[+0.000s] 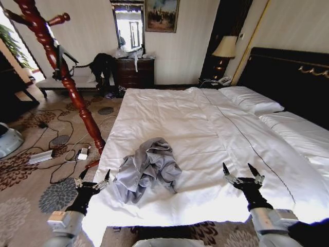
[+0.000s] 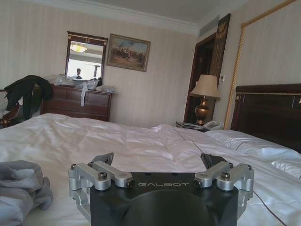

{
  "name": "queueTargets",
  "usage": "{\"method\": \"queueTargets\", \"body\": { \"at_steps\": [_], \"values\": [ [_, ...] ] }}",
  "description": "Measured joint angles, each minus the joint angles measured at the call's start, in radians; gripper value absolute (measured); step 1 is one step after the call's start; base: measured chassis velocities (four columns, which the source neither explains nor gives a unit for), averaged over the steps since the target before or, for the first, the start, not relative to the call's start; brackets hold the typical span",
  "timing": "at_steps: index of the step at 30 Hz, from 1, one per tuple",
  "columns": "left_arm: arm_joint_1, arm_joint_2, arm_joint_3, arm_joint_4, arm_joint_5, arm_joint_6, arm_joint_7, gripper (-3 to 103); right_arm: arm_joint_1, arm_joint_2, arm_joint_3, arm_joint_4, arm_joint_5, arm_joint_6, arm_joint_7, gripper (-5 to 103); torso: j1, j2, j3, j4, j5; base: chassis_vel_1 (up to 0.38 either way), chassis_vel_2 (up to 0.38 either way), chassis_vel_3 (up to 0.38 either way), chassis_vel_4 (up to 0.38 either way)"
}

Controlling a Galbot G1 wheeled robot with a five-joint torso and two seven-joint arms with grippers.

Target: Pick up the clothes from the bed and hang them on the clothes hanger.

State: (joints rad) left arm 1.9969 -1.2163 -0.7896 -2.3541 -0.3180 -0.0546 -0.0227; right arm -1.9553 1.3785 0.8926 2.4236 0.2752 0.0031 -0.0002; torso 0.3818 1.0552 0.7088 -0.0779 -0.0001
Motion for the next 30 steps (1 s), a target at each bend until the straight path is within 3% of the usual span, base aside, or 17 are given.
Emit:
{"method": "queueTargets", "body": {
  "at_steps": [8, 16, 30],
  "values": [
    [0.029, -0.035, 0.037, -0.008, 0.047, -0.022, 0.0, 100, -0.003, 0.011, -0.021, -0.005, -0.022, -0.001, 0.005, 100, 0.0, 0.0, 0.0, 0.0001, 0.0001, 0.0, 0.0, 0.0, 0.0],
    [0.036, -0.035, 0.037, -0.021, 0.038, -0.023, -0.002, 100, -0.01, 0.022, -0.036, -0.005, -0.04, -0.008, 0.012, 100, 0.0, 0.0, 0.0, 0.0, 0.0, 0.0, 0.0, 0.0, 0.0],
    [0.029, -0.019, 0.085, -0.022, 0.097, -0.017, -0.018, 100, -0.013, 0.025, -0.071, -0.022, -0.062, -0.016, 0.03, 100, 0.0, 0.0, 0.0, 0.0003, 0.0001, 0.0, 0.0, 0.0, 0.0]
  ]
}}
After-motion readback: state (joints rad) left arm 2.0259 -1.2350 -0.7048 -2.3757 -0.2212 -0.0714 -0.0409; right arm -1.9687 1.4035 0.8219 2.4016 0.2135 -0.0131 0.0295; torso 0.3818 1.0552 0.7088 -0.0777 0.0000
